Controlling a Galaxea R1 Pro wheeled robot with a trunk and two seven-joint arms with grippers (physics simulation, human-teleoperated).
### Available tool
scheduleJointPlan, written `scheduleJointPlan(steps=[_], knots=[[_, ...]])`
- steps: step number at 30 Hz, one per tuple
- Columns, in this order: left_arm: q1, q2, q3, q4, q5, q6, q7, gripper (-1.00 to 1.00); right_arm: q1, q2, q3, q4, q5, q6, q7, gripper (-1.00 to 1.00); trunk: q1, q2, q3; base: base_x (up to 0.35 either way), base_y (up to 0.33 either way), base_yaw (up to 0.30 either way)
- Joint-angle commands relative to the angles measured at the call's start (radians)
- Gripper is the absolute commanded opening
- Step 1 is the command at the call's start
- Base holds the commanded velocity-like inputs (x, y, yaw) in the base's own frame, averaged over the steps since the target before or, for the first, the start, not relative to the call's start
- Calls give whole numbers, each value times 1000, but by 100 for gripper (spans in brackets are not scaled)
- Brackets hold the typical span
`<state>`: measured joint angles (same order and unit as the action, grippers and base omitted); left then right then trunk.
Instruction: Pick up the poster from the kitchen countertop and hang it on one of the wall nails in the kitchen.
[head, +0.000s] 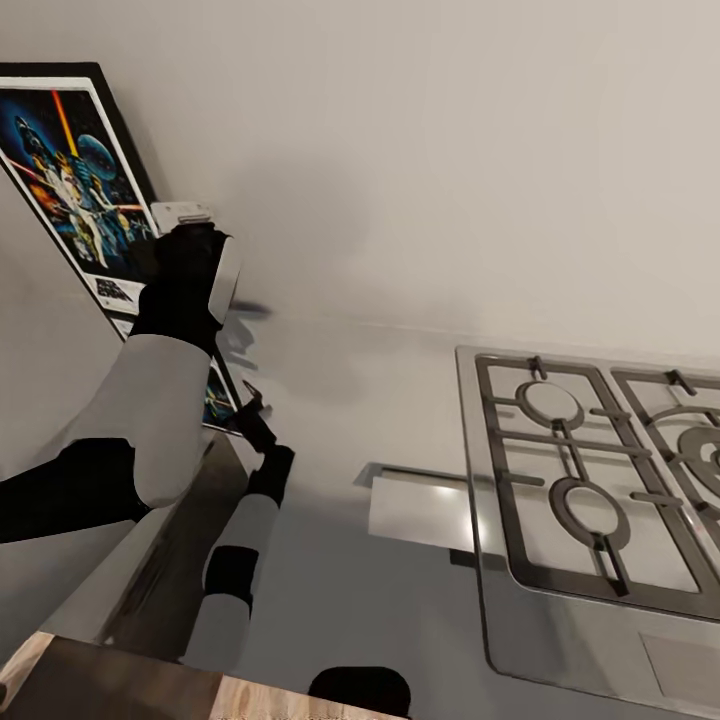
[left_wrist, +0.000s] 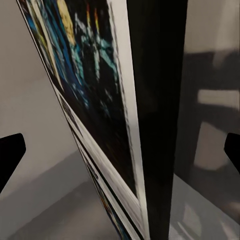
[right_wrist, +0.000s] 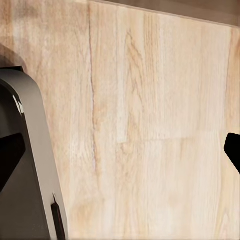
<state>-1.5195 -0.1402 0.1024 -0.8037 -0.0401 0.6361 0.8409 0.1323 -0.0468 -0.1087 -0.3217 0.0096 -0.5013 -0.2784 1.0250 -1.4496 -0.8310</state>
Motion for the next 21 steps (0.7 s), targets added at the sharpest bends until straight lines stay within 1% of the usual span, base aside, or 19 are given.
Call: scheduleJointPlan(steps=[1, 21], knots=[[-1, -1, 2, -1, -5, 7, 0, 100, 1, 0, -2, -1, 1, -1, -1, 100, 0, 0, -2, 0, 0, 0], [-1, -1, 3, -2, -4, 7, 0, 100, 0, 1, -2, -2, 1, 0, -1, 100, 0, 0, -34, 0, 0, 0]])
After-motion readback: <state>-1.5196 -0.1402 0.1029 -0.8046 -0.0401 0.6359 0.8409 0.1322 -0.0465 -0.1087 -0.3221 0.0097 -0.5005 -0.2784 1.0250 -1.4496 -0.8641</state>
